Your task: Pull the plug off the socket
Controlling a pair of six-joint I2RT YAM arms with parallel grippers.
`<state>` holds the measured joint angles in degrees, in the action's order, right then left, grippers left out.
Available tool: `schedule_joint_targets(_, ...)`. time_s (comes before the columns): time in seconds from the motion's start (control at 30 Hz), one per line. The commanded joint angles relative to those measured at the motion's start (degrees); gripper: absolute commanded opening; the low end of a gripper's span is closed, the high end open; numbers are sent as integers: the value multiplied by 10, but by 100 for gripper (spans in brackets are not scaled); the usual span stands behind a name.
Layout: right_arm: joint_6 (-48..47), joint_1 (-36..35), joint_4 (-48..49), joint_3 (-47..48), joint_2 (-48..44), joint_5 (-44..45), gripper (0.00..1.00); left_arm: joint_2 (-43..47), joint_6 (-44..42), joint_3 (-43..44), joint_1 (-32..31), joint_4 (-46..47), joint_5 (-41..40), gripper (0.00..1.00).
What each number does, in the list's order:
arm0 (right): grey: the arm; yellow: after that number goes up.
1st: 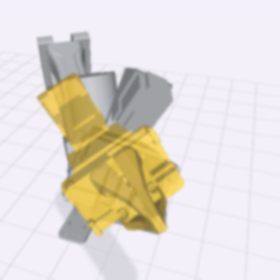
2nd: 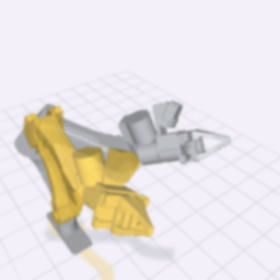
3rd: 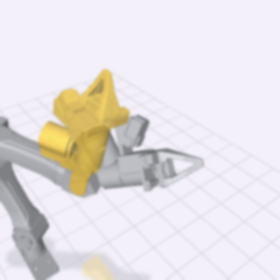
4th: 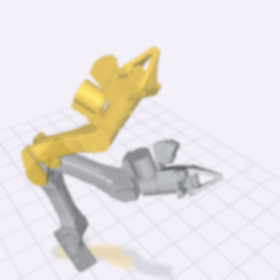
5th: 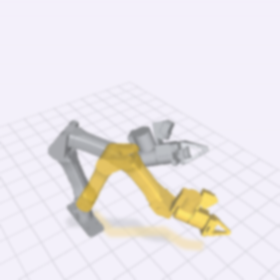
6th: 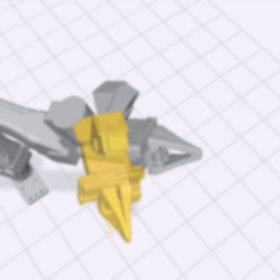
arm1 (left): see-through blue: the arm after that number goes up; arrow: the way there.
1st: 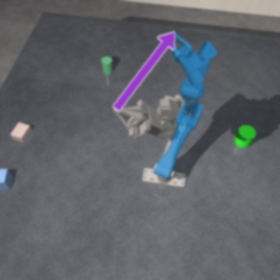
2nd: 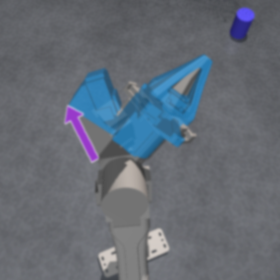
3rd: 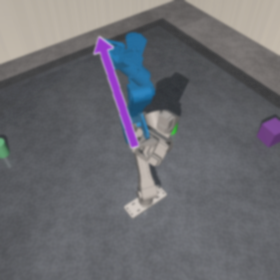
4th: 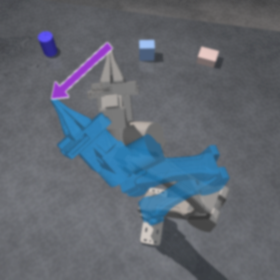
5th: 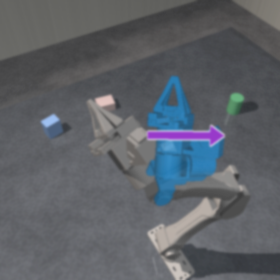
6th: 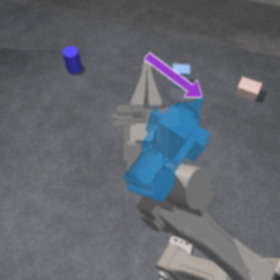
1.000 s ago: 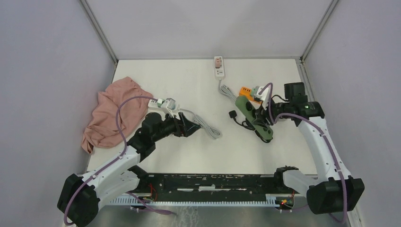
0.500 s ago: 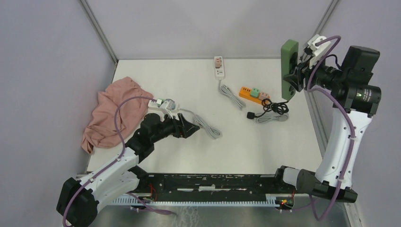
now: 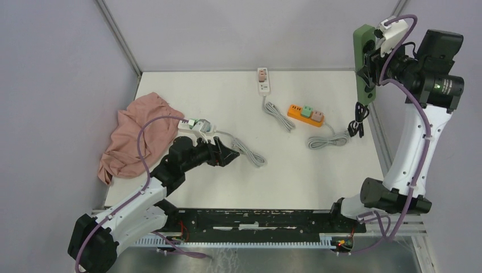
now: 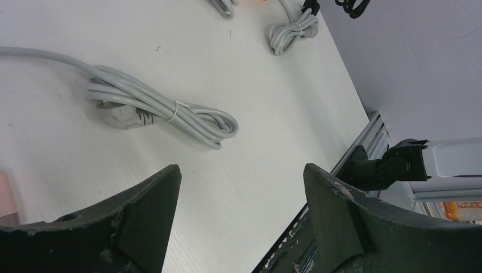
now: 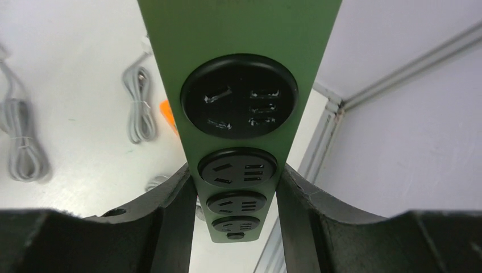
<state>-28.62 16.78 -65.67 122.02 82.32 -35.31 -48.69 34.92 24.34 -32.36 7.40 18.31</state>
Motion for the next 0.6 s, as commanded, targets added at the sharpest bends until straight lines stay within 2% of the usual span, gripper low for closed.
schedule_joint_targets(0.0, -30, 4, 74, 26, 49, 108, 0, 6, -21, 17, 1, 12, -1, 86)
schedule_joint_targets(0.17, -36, 4, 89, 42, 131, 126, 0, 6, -21, 15, 0, 12, -3, 86)
schedule_joint_targets(0.37, -6, 1, 129, 14, 213, 108, 0, 12, -16, 12, 0, 12, -1, 86)
schedule_joint_targets(0.57, 4, -36, 156, -5, 293, 141, 1, 19, -11, 12, 2, 12, -1, 86)
